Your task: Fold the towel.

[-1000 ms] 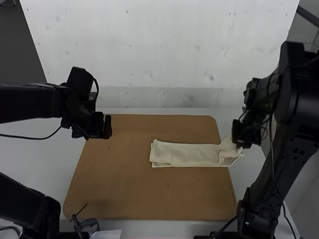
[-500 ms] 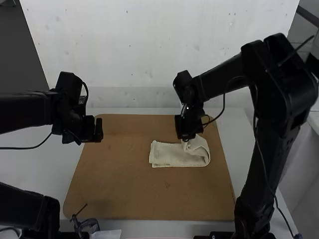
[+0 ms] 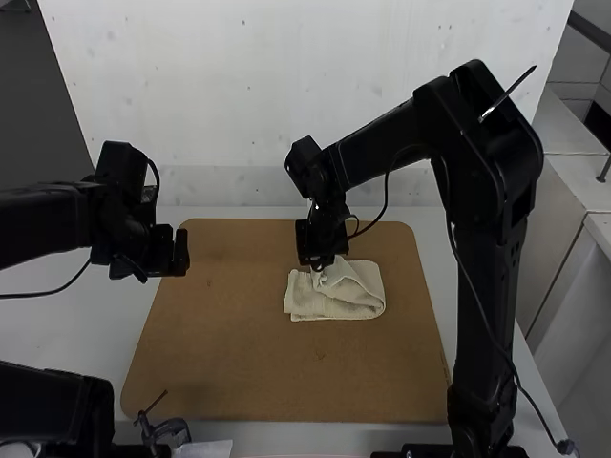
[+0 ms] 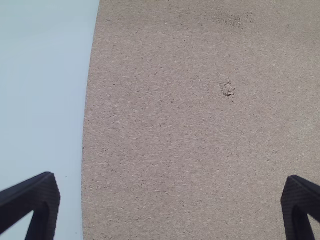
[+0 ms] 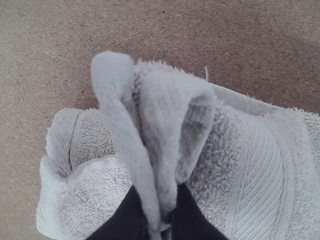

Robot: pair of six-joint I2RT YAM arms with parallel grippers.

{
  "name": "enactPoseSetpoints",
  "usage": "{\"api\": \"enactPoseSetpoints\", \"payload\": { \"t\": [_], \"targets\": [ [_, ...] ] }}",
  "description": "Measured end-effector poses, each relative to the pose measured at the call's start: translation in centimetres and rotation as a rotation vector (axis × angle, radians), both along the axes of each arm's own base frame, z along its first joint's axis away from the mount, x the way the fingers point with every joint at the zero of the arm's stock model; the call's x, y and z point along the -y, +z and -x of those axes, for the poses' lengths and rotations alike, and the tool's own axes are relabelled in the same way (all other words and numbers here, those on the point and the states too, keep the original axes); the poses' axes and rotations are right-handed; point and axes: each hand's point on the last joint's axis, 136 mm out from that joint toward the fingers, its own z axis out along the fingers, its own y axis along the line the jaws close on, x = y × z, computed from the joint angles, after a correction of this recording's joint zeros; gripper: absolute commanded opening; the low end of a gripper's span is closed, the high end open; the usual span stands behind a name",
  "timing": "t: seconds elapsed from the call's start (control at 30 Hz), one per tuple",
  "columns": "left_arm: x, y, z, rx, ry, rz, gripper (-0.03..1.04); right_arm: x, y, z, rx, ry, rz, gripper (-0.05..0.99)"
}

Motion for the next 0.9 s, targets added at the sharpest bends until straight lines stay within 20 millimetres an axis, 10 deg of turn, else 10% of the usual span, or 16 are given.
{"api": "enactPoseSetpoints", "payload": {
  "t": [0.43,0.57,0.67,0.9],
  "targets": [
    [0.0,0.0,-0.1,0.002,0.000,0.000,0.99,-1.8,-0.9,1.7,-0.032,0.029,0.021,0.02],
    [0.0,-0.1,-0.1,0.002,0.000,0.000,0.99,-2.3,-0.9,1.9,-0.031,0.030,0.015,0.43],
    [0.0,-0.6,0.2,-0.012,0.000,-0.001,0.99,-2.3,-0.6,1.8,-0.031,0.024,0.007,0.51],
    [0.0,-0.9,0.2,-0.010,-0.001,-0.001,0.99,-2.7,8.2,0.8,0.100,0.013,-0.165,0.59]
  ]
}}
